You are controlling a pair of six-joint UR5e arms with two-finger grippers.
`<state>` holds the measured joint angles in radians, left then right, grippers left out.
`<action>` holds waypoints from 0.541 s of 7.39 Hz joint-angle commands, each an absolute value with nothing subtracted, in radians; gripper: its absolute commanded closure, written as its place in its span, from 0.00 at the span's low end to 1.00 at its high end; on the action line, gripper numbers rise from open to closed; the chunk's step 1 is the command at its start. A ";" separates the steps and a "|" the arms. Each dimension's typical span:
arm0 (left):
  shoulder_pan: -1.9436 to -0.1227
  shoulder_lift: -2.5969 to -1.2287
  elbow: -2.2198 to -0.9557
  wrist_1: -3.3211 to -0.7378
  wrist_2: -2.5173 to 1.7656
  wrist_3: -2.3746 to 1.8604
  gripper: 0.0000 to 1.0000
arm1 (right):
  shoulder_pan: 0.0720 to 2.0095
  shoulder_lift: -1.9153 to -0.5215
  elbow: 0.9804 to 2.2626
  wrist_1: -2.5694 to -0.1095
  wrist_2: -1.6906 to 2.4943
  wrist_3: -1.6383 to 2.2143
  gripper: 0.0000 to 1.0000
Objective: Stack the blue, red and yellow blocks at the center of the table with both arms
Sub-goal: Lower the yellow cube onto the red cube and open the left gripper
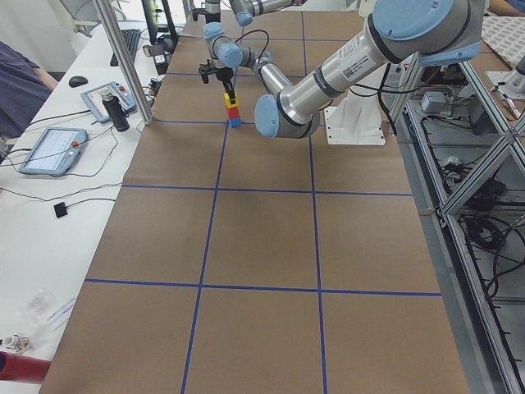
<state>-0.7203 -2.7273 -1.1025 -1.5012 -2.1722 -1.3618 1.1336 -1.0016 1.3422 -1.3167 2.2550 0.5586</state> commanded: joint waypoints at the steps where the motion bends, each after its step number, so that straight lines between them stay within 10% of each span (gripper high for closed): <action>1: -0.713 -2.724 -1.103 -1.505 -2.172 -1.361 1.00 | 1.134 -1.003 1.344 -1.316 2.256 0.558 0.01; 4: -0.715 -2.717 -1.103 -1.525 -2.172 -1.359 1.00 | 1.135 -1.005 1.347 -1.318 2.256 0.558 0.01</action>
